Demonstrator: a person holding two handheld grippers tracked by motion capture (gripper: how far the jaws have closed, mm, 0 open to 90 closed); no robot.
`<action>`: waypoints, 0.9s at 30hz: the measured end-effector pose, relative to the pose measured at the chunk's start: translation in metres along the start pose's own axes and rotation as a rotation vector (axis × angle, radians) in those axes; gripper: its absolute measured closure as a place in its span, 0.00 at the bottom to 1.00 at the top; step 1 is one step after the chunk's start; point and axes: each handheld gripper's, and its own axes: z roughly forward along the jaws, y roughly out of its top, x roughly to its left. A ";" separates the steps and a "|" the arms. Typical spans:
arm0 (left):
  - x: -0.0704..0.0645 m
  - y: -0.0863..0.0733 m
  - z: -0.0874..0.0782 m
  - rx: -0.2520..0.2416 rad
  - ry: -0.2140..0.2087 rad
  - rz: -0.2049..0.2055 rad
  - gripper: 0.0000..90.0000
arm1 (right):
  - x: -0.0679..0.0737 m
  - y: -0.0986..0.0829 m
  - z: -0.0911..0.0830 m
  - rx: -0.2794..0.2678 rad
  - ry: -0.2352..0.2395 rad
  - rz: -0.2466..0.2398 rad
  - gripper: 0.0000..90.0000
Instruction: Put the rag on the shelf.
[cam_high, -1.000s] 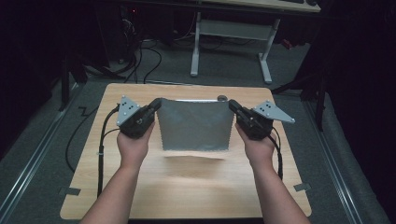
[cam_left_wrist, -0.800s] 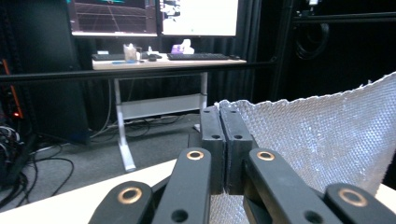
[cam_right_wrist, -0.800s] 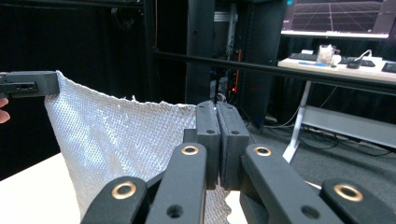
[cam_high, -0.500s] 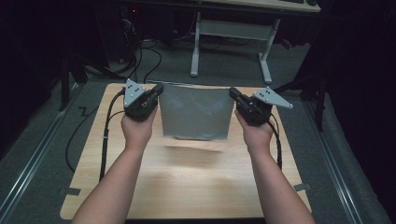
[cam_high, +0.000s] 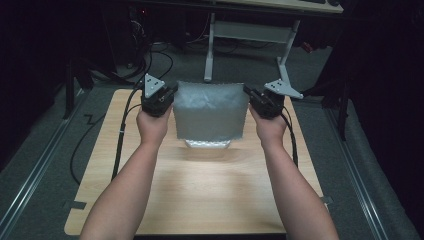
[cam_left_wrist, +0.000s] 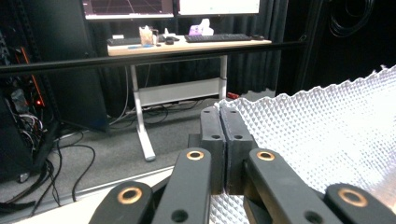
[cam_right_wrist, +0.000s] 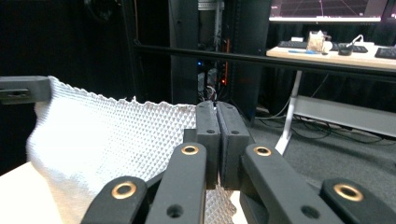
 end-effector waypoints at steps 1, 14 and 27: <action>0.000 0.000 0.000 0.000 0.000 0.000 1.00 | 0.000 0.000 0.000 0.000 0.000 0.000 0.99; 0.016 -0.020 0.027 0.132 -0.053 -0.020 1.00 | -0.013 -0.014 0.035 0.118 -0.038 -0.047 0.99; 0.017 -0.066 0.035 0.231 -0.118 -0.067 1.00 | -0.019 -0.055 0.044 0.228 -0.017 -0.023 0.99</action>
